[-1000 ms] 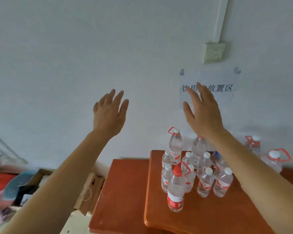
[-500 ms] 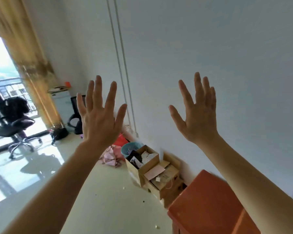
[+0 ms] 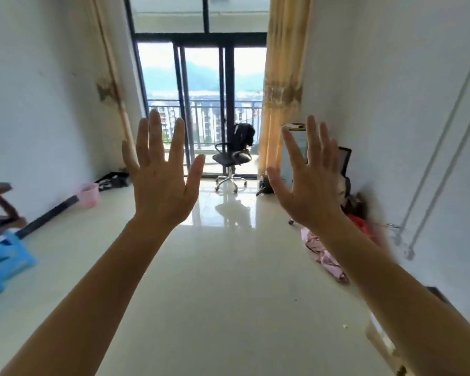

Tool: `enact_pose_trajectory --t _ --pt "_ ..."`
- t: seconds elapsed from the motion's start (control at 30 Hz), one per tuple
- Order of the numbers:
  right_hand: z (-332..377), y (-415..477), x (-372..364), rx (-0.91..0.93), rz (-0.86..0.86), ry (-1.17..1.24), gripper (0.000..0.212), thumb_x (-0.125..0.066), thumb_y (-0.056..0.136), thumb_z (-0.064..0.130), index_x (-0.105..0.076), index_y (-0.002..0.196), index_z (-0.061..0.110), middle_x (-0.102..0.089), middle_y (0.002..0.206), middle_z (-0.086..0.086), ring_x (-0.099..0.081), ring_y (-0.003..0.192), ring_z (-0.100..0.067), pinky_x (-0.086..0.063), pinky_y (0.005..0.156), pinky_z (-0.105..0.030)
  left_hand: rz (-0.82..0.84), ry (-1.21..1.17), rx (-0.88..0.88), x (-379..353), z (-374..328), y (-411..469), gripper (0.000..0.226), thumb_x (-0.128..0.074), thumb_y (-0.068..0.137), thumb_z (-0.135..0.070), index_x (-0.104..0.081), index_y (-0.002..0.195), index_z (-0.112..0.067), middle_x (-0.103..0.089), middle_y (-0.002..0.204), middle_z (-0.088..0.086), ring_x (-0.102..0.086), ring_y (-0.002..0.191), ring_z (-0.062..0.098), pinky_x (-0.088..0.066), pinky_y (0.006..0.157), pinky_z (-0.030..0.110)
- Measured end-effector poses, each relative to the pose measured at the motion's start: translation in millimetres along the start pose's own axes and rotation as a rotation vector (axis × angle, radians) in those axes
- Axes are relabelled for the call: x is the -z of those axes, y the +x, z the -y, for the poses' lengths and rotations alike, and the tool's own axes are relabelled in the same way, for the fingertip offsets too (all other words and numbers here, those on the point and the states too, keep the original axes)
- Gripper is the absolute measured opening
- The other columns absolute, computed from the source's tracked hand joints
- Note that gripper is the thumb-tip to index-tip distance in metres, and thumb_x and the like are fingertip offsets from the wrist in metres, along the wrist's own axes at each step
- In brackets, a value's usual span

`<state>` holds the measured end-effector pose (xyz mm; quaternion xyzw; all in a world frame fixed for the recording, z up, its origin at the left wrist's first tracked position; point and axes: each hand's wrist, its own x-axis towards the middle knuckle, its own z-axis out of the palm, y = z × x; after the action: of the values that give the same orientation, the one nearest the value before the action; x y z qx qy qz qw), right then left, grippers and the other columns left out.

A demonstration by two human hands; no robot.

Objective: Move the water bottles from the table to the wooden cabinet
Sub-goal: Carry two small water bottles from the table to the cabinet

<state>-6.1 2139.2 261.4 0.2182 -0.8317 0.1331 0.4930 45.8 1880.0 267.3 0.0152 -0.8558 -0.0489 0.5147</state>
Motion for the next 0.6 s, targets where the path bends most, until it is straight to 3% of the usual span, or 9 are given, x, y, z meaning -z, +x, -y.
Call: enact_pose_trajectory --t 0.17,0.3,0.47,0.6 --pt "98 43 -106 0.133 -0.026 0.22 0.067 -0.047 0.104 0.049 -0.028 0.161 0.019 -0.011 0.168 -0.023 -0.007 0.156 -0.042 -0.009 0.124 -0.061 0.005 0.189 0.122 10 118 -6 0.071 -0.013 0.103 -0.063 -0.019 0.161 -0.023 -0.008 0.168 0.013 -0.007 0.155 0.031 -0.012 0.117 0.066" --pt "163 76 -193 0.214 -0.061 0.367 0.066 -0.05 0.104 0.047 -0.032 0.159 0.016 -0.014 0.167 -0.024 -0.01 0.155 -0.043 -0.01 0.123 -0.062 0.031 0.343 0.184 -2 197 -12 0.07 -0.014 0.103 -0.062 -0.016 0.161 -0.023 -0.006 0.168 0.013 -0.005 0.155 0.032 -0.011 0.118 0.067" --pt "247 127 -324 0.309 -0.072 0.541 0.068 -0.044 0.104 0.055 -0.031 0.16 0.018 -0.015 0.167 -0.023 -0.01 0.156 -0.042 -0.009 0.124 -0.061 0.03 0.564 0.205 -37 309 4 0.066 -0.022 0.105 -0.055 -0.024 0.16 -0.02 -0.01 0.167 0.017 -0.007 0.155 0.034 -0.011 0.118 0.067" --pt "303 183 -418 0.358 0.03 0.615 0.077 -0.032 0.101 0.069 -0.023 0.163 0.024 -0.005 0.17 -0.02 -0.001 0.157 -0.04 -0.003 0.124 -0.061 0.125 0.714 0.267 -66 395 42 0.068 -0.016 0.104 -0.058 -0.02 0.161 -0.021 -0.007 0.168 0.017 -0.006 0.155 0.036 -0.008 0.118 0.067"
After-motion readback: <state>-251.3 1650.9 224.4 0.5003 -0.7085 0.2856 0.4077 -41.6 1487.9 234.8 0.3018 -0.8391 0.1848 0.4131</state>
